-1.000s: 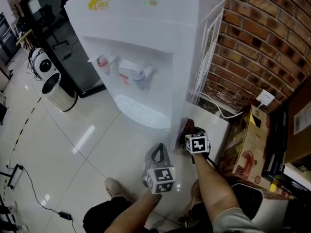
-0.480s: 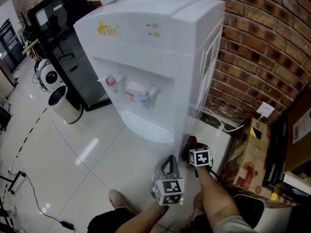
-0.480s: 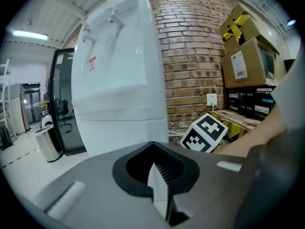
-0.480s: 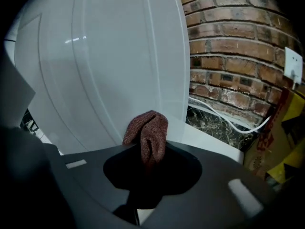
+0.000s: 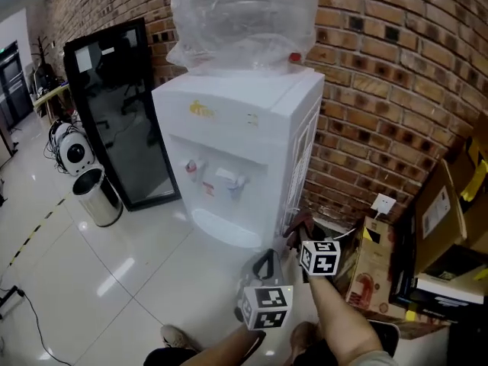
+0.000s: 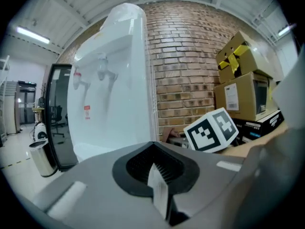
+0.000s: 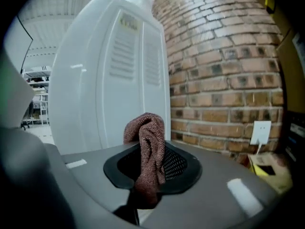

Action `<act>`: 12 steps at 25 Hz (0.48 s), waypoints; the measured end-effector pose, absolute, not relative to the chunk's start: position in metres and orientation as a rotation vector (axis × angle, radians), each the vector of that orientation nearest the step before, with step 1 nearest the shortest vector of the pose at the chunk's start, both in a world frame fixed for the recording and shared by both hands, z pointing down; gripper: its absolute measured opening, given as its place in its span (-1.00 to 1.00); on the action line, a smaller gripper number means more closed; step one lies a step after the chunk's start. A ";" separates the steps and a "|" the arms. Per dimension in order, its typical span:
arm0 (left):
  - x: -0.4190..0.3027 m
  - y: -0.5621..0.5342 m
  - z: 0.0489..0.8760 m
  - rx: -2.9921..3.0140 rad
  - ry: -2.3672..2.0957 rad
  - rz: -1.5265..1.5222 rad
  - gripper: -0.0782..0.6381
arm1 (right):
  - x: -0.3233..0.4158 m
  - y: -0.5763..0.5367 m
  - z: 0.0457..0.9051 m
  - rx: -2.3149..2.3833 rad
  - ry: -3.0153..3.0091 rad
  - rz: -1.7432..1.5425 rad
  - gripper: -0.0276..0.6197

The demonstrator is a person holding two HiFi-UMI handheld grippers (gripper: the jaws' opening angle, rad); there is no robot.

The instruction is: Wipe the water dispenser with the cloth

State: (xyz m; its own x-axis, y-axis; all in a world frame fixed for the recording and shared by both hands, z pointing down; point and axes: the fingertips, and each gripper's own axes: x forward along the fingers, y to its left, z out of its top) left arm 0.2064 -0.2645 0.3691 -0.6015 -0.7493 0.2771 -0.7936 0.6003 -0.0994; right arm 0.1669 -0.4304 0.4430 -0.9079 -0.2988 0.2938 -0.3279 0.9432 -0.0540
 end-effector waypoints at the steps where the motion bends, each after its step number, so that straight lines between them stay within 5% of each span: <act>1: 0.210 -0.266 0.357 1.328 -2.613 0.352 -0.78 | 0.168 -0.431 0.414 0.450 -2.873 0.133 -0.64; 12: 0.215 -0.261 0.222 1.537 -2.741 0.274 -0.78 | 0.188 -0.423 0.121 0.365 -3.354 -0.224 -0.64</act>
